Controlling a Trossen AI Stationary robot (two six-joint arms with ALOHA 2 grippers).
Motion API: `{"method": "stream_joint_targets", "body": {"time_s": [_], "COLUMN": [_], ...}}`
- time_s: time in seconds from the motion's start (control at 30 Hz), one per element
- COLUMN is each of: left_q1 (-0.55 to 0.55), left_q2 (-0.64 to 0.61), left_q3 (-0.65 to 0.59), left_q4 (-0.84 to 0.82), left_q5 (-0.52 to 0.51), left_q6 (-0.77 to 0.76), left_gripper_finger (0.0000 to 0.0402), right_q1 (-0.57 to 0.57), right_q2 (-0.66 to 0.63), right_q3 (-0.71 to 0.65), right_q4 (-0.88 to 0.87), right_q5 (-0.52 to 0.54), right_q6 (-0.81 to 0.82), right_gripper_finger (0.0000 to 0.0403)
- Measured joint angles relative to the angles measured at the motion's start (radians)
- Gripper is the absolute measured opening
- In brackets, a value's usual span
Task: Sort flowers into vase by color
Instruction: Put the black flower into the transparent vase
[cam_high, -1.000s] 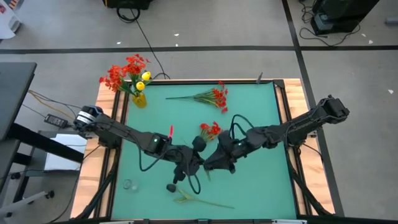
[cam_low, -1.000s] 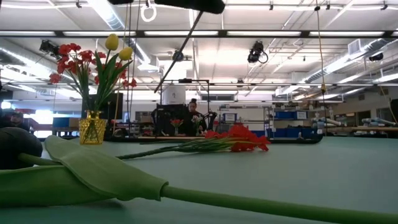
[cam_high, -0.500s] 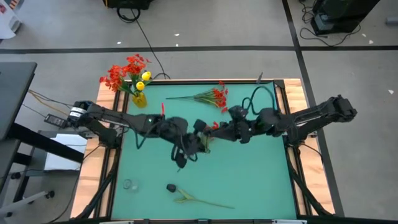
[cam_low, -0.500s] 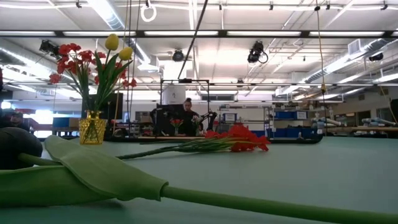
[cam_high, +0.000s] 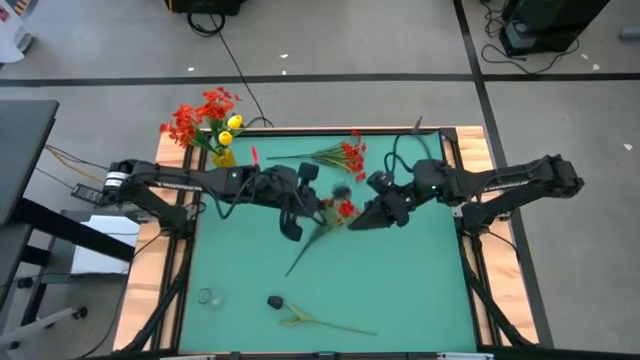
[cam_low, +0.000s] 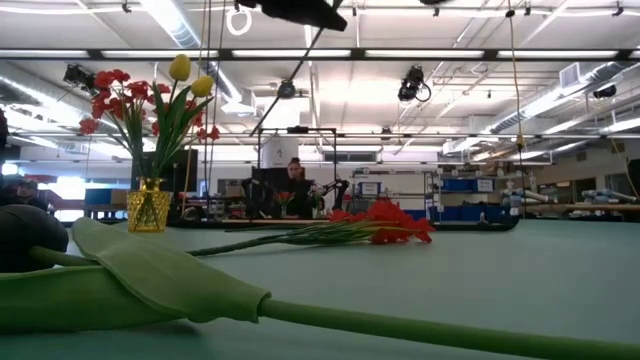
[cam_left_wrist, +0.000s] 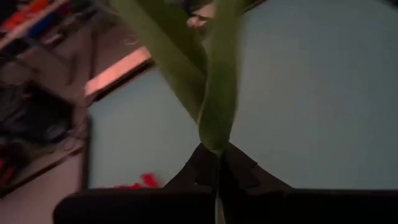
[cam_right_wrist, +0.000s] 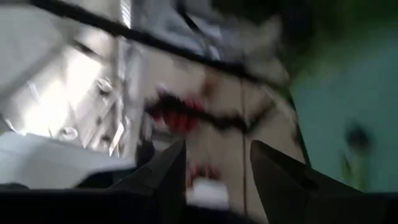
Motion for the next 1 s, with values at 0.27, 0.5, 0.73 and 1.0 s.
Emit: {"method": "stream_joint_targets", "body": {"time_s": [0.27, 0.5, 0.73, 1.0], "left_q1": [0.02, 0.022, 0.034, 0.064], "left_q2": [-0.034, -0.094, -0.09, -0.087], "left_q3": [0.002, 0.005, 0.004, 0.004], "left_q4": [0.022, 0.006, 0.108, 0.248], "left_q5": [-0.029, 0.124, 0.455, 0.496], "left_q6": [0.017, -0.032, -0.336, -0.498], "left_gripper_finger": [0.0004, 0.0004, 0.0004, 0.0004], "right_q1": [0.003, 0.003, -0.004, -0.027], "right_q2": [0.002, -0.013, -0.011, 0.051], "right_q3": [-0.002, -0.004, -0.002, -0.003], "right_q4": [-0.461, -0.381, 0.033, 0.236], "right_q5": [-0.136, 0.103, 0.307, 0.315], "right_q6": [-0.056, -0.336, -0.592, -0.601], "right_gripper_finger": [0.0201, 0.0193, 0.0192, 0.0192]}}
